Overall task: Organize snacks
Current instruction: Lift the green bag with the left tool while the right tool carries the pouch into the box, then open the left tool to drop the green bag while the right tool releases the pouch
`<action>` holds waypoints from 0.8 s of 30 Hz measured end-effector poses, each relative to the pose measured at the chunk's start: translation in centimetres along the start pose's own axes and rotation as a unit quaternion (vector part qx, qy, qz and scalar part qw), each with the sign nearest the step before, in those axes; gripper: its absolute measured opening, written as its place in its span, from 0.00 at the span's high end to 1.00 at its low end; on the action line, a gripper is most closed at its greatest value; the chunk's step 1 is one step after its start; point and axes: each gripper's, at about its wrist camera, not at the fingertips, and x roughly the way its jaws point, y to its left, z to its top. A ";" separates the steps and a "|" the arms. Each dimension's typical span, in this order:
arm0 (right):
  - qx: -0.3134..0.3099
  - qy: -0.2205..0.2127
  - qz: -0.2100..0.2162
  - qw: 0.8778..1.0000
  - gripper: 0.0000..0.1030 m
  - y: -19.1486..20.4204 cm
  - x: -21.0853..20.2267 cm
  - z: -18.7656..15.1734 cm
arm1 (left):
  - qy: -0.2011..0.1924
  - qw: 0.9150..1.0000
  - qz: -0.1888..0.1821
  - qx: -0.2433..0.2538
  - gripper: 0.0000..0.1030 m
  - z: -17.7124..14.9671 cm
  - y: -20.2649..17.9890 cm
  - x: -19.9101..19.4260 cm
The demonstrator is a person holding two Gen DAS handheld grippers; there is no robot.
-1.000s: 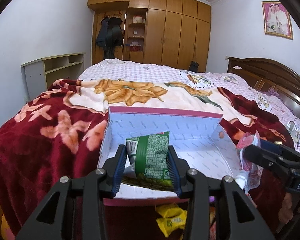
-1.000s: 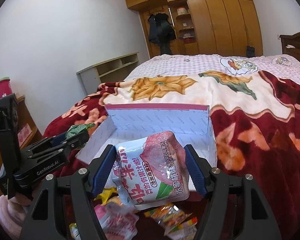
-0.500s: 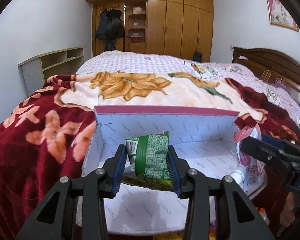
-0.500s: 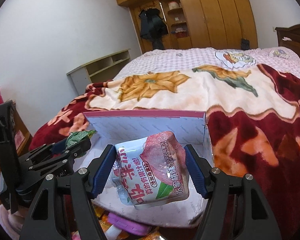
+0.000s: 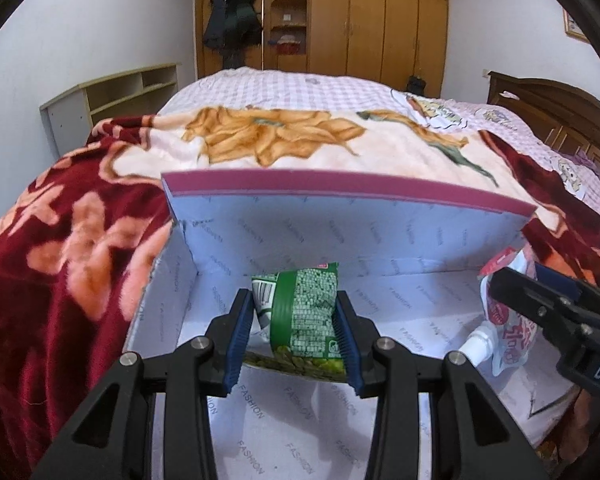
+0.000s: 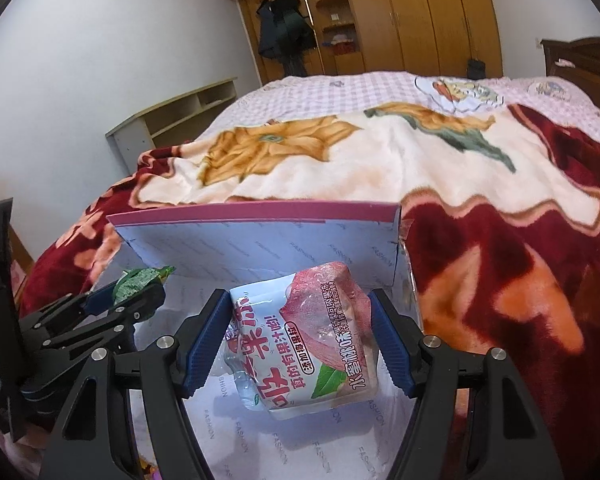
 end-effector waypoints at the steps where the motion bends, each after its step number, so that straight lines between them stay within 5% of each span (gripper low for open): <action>1: 0.000 0.002 -0.002 1.000 0.31 0.0 0.2 0.0 | 0.005 1.000 0.003 -0.002 0.59 0.0 0.1 0.2; 17: 0.012 0.018 0.010 1.000 0.30 -0.4 1.3 -0.1 | 0.017 1.000 0.002 -0.003 0.58 -0.1 0.2 0.8; 24: 0.016 0.016 0.014 1.000 0.30 -0.5 1.2 -0.1 | 0.012 1.000 -0.001 0.007 0.43 -0.1 -0.4 0.6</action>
